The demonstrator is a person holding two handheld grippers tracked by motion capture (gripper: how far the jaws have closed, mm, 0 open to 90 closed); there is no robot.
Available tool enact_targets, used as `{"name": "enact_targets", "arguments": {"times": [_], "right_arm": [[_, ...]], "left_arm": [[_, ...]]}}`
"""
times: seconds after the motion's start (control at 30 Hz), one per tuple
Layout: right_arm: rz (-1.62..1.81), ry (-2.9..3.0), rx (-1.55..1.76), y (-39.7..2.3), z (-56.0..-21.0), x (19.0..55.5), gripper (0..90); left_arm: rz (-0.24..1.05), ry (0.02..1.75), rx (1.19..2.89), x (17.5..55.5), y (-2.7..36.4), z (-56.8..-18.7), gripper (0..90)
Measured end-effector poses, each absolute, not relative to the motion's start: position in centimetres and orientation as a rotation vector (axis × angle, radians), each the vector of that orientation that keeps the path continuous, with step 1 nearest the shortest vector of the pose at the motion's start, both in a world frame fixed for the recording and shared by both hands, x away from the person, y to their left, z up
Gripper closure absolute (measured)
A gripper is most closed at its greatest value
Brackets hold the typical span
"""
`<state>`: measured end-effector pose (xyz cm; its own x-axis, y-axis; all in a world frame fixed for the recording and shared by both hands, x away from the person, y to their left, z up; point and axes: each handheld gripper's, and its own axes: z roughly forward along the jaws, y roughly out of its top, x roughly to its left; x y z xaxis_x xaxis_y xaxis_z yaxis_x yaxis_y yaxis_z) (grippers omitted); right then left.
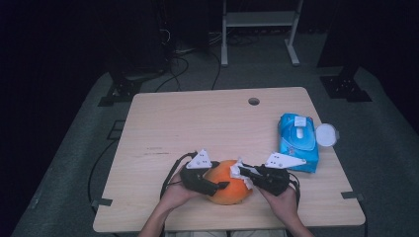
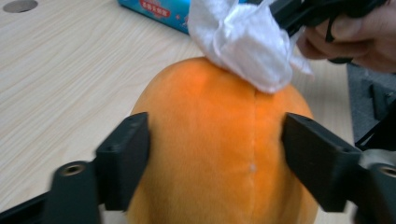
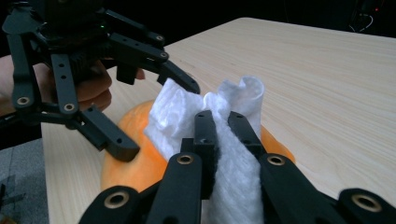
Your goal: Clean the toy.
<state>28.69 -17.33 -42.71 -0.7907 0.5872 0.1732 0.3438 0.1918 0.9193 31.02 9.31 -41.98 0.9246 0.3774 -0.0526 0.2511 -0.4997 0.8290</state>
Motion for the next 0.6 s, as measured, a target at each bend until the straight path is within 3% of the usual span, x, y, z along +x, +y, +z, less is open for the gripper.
{"name": "enact_targets", "arguments": {"times": [0.17,0.43,0.6], "right_arm": [[1.586,2.247,0.986,-18.8,-44.1,29.7,82.6],[1.677,2.247,0.921,-17.8,-43.1,28.9,82.5],[1.628,2.255,0.998,-18.8,-44.4,29.7,82.5]], "left_arm": [[0.143,0.480,2.104,31.5,10.4,-42.3,34.2],[0.124,0.495,2.093,31.8,11.0,-42.6,35.5],[0.114,0.517,2.082,32.0,11.4,-42.7,35.5]]}}
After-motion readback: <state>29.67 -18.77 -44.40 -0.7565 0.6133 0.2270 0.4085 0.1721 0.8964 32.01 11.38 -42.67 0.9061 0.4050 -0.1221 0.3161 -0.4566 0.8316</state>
